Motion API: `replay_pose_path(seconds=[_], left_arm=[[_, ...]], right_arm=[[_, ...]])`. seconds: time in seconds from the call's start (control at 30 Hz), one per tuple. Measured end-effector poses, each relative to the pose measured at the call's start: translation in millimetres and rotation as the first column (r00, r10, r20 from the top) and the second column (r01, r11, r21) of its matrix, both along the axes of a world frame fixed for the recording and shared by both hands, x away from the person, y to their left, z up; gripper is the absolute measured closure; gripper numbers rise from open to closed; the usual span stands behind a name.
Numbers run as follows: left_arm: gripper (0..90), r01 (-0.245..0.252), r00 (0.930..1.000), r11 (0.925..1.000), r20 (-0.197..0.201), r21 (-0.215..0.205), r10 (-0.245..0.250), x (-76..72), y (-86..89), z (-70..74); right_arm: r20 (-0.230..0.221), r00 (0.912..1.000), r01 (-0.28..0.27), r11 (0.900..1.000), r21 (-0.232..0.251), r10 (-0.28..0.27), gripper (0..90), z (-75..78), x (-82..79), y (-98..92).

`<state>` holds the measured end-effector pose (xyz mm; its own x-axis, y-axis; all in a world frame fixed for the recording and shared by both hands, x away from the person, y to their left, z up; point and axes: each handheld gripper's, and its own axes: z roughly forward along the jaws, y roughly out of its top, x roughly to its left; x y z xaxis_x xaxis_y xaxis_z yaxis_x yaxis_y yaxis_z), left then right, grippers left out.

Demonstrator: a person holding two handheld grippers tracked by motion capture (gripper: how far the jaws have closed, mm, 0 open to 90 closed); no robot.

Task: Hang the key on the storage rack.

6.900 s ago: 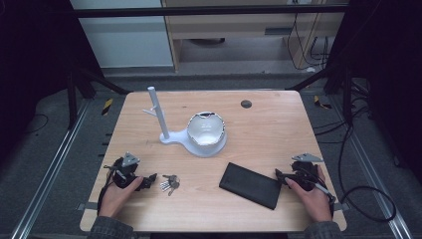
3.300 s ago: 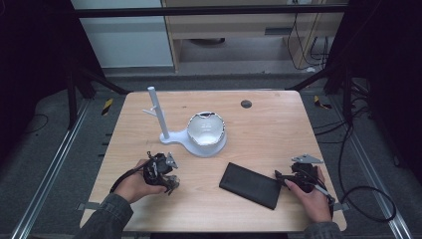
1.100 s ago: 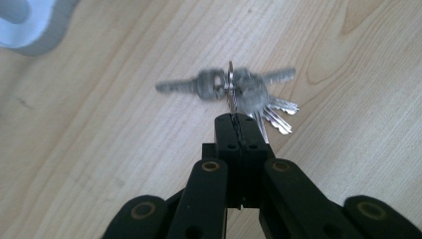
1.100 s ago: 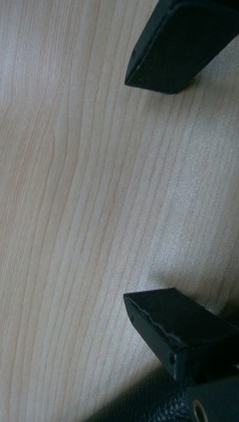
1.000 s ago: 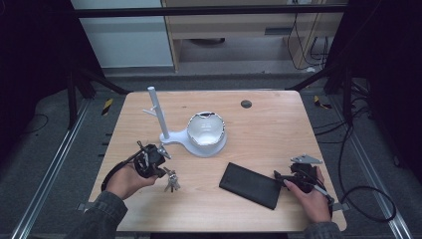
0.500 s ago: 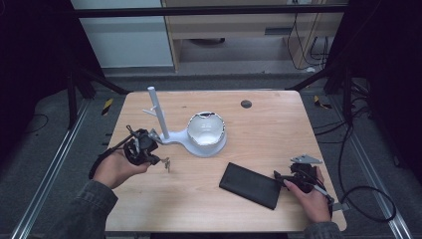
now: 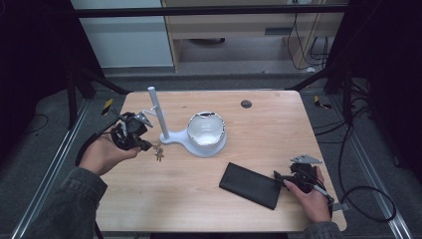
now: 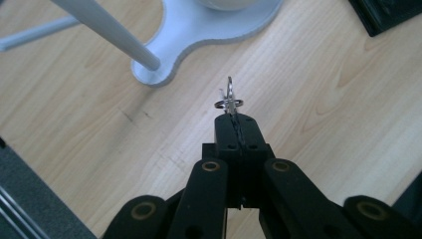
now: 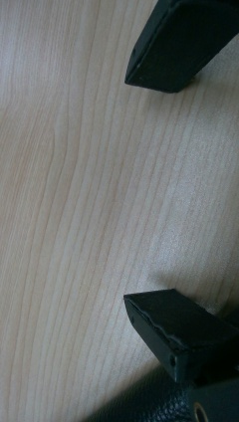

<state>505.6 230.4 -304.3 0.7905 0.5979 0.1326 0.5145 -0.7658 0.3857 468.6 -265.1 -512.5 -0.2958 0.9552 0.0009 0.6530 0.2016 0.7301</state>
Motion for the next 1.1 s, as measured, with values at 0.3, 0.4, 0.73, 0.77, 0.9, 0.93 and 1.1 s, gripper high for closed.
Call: replay_pose_path(seconds=[0.3, 0.4, 0.73, 0.77, 0.9, 0.93, 1.1], left_arm=[[90.0, 0.010, 0.9999, 0.9999, 0.000, 0.001, -0.010, -0.3, -2.6, 4.6], [90.0, 0.010, 1.0000, 0.9999, 0.000, -0.005, -0.010, -0.4, -1.8, 5.6], [90.0, 0.001, 0.9999, 0.9999, 0.015, -0.016, -0.001, 0.2, 1.4, 18.4], [90.0, 0.000, 0.9998, 0.9998, 0.017, -0.021, 0.001, 0.4, 1.7, 20.6], [90.0, -0.008, 0.9995, 0.9994, 0.030, -0.034, 0.009, 1.5, 2.1, 29.8], [90.0, -0.012, 0.9993, 0.9993, 0.035, -0.036, 0.014, 2.2, 2.5, 32.3], [90.0, -0.021, 0.9989, 0.9987, 0.041, -0.047, 0.023, 6.2, 3.8, 42.2]], right_arm=[[0.000, 1.0000, -0.001, 1.000, -0.002, 0.001, 3.6, 0.0, 0.0, -0.1], [0.000, 1.0000, -0.001, 1.000, -0.003, 0.001, 3.6, -0.1, 0.0, -0.2], [0.000, 1.0000, -0.001, 1.000, -0.003, 0.001, 3.6, -0.1, 0.0, -0.2], [0.000, 1.0000, -0.001, 1.000, -0.003, 0.001, 3.6, -0.1, 0.0, -0.2], [-0.001, 1.0000, -0.001, 1.000, -0.002, 0.001, 3.6, 0.0, 0.0, -0.1], [-0.001, 1.0000, 0.000, 1.000, -0.002, 0.000, 3.6, 0.0, 0.0, -0.1], [0.001, 1.0000, -0.002, 1.000, -0.005, 0.002, 3.6, -0.2, 0.1, -0.3]])
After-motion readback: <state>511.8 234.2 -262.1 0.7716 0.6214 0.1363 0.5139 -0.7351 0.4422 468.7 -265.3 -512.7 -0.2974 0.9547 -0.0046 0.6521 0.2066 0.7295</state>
